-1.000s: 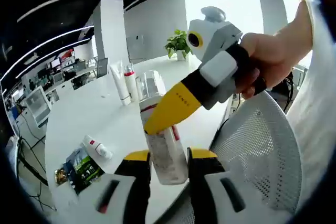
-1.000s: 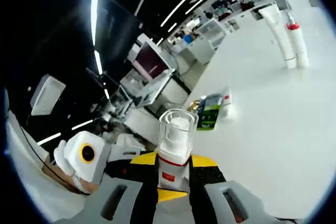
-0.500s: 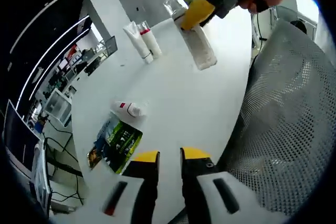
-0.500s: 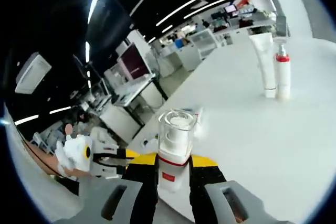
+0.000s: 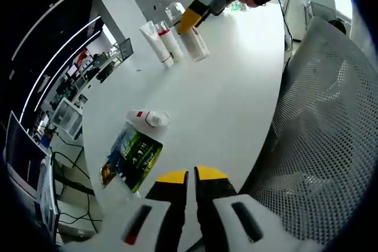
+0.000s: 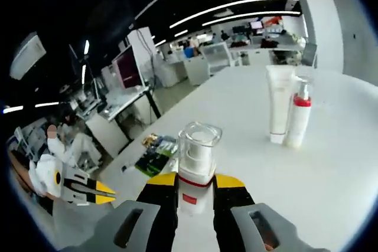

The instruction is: Arrange the skincare products in the storage area until every visible bottle or jar stands upright without overlapping.

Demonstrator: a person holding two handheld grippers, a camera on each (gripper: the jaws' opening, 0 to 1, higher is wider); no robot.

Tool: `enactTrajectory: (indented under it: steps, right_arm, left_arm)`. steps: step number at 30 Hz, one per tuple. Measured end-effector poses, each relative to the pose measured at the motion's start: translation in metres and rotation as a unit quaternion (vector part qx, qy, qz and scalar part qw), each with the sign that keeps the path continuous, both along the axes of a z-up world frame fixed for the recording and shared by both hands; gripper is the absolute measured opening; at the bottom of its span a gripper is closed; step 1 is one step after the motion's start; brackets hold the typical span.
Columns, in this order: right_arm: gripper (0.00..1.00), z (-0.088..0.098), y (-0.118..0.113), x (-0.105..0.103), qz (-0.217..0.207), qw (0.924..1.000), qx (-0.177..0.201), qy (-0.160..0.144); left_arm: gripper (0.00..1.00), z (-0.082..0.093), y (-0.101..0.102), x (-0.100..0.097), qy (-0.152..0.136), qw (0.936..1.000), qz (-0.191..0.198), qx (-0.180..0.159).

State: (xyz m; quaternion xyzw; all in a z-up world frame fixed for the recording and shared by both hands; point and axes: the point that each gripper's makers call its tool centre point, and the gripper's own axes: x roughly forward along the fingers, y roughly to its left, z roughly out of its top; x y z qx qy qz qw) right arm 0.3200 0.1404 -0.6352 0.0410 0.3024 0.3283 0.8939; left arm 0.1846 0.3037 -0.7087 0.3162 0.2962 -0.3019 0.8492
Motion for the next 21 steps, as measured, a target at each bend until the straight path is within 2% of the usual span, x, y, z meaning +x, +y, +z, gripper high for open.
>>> enactTrajectory:
  steps: [6,12,21]
  right_arm:
    - [0.17,-0.005,-0.009,0.025,-0.012,0.9997,-0.017,-0.009]
    - [0.17,-0.026,-0.025,0.045,-0.02,0.998,-0.059,-0.006]
    - [0.17,-0.041,-0.035,0.065,-0.042,0.997,-0.064,0.006]
  left_arm:
    - [0.0,-0.001,0.002,0.001,-0.001,1.0,0.004,0.005]
    - [0.0,0.0,0.006,0.003,-0.004,0.9999,0.015,0.005]
    - [0.0,0.002,0.007,0.005,-0.009,0.9998,0.018,0.005]
